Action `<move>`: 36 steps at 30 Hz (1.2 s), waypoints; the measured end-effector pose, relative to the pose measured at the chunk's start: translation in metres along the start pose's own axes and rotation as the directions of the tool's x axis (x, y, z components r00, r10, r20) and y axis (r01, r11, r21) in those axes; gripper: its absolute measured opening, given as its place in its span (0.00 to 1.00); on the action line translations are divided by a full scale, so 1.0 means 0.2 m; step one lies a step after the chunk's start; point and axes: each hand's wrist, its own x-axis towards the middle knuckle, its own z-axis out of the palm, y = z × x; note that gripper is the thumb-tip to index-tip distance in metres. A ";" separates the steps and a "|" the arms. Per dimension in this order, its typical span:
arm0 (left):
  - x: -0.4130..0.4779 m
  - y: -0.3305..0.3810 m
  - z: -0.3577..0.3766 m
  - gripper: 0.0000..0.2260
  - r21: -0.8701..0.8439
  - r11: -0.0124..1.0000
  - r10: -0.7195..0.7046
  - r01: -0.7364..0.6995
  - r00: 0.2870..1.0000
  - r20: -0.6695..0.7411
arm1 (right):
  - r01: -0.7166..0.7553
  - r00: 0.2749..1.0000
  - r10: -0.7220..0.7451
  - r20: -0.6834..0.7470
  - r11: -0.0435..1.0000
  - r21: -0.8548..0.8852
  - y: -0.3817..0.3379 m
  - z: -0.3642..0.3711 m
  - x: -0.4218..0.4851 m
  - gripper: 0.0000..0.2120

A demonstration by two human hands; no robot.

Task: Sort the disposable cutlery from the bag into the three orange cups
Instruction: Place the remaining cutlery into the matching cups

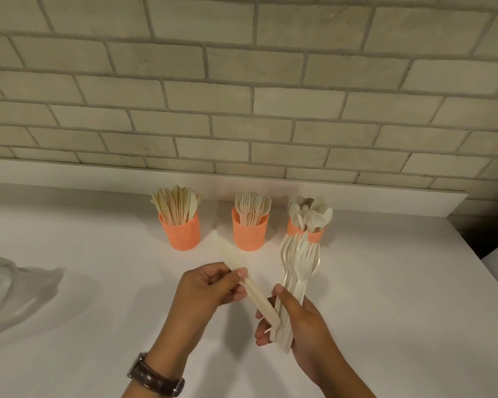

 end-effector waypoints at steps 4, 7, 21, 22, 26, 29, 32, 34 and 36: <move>0.16 0.09 -0.16 0.03 -0.028 0.994 0.098 -0.106 0.976 -0.194 | -0.010 0.999 0.009 -0.034 1.000 -0.011 0.01 -0.05 0.03 0.09; 0.38 0.17 -0.29 0.03 0.089 0.964 0.267 -0.252 0.895 -0.358 | -0.016 0.998 0.012 -0.061 0.998 -0.056 0.03 -0.07 0.04 0.08; 0.92 -0.16 -0.47 0.11 0.689 0.722 0.327 0.056 0.850 -0.412 | -0.057 0.998 0.055 -0.041 0.997 -0.054 0.02 -0.08 0.04 0.13; 0.92 -0.15 -0.46 0.12 0.665 0.745 0.316 0.048 0.852 -0.416 | -0.064 0.998 0.063 -0.029 0.997 -0.035 0.00 -0.07 0.04 0.14; 0.82 -0.11 -0.48 0.23 0.655 0.755 0.349 0.005 0.843 -0.409 | -0.076 0.997 0.074 0.031 0.996 0.042 -0.03 -0.07 0.02 0.16; 0.63 -0.09 -0.40 0.23 0.590 0.806 0.360 -0.043 0.827 -0.431 | -0.044 0.999 0.044 -0.031 0.999 -0.007 -0.03 -0.07 0.01 0.17; 0.35 -0.08 -0.21 0.05 0.522 0.846 0.290 -0.109 0.916 -0.278 | -0.011 0.994 -0.005 -0.108 0.990 -0.143 -0.03 -0.05 0.00 0.19; 0.15 -0.07 -0.09 0.02 0.429 0.894 0.187 -0.130 0.978 -0.092 | 0.033 0.990 -0.067 -0.127 0.967 -0.251 -0.03 -0.03 -0.02 0.18; 0.00 -0.09 0.02 0.03 0.332 0.935 0.118 -0.123 0.992 0.036 | 0.091 0.979 -0.152 -0.135 0.921 -0.378 -0.02 -0.02 -0.03 0.16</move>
